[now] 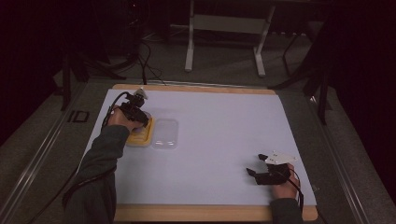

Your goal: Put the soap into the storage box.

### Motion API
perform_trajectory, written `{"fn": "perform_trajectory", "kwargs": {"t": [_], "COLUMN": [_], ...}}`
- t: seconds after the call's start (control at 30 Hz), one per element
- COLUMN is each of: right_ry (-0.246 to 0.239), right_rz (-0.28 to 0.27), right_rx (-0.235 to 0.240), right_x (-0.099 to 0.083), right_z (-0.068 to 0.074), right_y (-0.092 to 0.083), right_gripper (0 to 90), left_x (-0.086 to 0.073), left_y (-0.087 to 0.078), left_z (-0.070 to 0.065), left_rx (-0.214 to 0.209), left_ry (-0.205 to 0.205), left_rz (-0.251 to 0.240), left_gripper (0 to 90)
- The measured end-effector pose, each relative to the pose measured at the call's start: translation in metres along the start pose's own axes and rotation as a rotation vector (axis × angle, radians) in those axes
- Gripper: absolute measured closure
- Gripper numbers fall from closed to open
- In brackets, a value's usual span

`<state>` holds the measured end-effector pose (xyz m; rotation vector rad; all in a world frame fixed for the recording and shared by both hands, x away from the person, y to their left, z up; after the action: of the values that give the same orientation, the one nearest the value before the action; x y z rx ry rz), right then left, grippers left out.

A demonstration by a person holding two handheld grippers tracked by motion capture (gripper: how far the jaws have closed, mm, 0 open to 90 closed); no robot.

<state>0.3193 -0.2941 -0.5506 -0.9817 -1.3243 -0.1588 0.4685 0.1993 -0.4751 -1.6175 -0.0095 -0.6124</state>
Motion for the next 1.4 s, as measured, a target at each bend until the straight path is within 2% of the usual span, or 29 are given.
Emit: {"fn": "perform_trajectory", "kwargs": {"t": [0.7, 1.4], "right_ry": [-0.002, -0.006], "right_rz": [0.003, 0.006], "right_rx": [-0.001, -0.001], "right_x": [0.000, 0.000], "right_z": [0.000, 0.000], "right_y": [0.000, 0.000], "right_gripper": [21.4, 21.4], "left_x": [-0.003, -0.013], "left_y": [0.009, 0.023], "left_z": [-0.003, 0.004], "left_rx": [-0.019, -0.035], "left_ry": [-0.022, -0.049], "left_rz": [0.011, 0.047], "left_gripper": [49.8, 49.7]}}
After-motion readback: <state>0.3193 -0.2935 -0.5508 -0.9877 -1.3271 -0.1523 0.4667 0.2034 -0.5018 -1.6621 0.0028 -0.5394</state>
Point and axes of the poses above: each handheld gripper's, and its own axes: y roughly forward along the jaws, x roughly out of its top, z roughly to its left, the point moved 2 cm from there along y, roughly forward along the jaws, and after that the axes turned 8 degrees about -z, right-handed, at the moved point
